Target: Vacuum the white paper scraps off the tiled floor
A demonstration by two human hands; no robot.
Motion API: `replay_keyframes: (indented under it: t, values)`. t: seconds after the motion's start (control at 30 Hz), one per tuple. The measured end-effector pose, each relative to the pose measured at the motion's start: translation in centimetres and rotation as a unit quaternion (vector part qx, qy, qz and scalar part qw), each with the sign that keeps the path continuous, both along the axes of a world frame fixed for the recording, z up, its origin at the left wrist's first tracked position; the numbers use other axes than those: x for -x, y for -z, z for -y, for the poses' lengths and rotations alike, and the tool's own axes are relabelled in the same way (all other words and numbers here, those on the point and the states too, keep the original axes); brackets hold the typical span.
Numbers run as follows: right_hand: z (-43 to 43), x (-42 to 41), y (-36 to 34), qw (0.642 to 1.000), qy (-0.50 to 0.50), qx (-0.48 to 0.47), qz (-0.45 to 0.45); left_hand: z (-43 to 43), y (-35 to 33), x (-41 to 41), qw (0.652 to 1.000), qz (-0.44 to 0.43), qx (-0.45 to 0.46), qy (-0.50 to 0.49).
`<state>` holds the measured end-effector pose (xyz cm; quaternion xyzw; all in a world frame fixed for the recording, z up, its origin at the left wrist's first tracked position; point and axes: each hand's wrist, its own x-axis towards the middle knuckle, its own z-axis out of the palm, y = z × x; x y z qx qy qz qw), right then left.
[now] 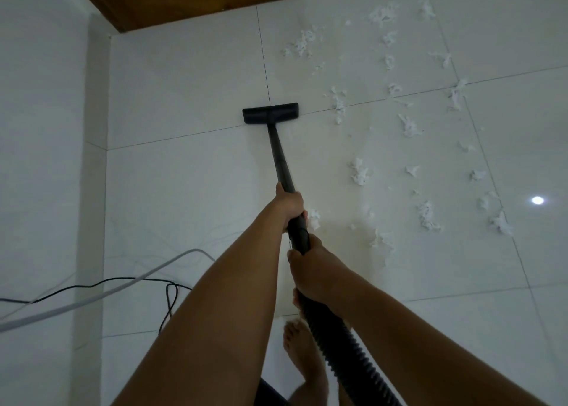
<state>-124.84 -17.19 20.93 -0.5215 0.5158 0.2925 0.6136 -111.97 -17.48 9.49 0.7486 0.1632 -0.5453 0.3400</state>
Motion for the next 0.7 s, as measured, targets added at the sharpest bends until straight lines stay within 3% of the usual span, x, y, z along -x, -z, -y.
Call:
replay_keyframes:
  t: [0.3, 0.7]
  values:
    - [-7.7, 5.7, -0.5, 0.996, -0.066, 0.053, 0.020, -7.8, -0.2, 5.6, 1.000, -0.010, -0.004, -0.006]
    - [-14.5, 13.4, -0.4, 0.999, -0.046, 0.001, 0.014, -14.7, -0.7, 14.1, 0.999, 0.035, -0.005, 0.021]
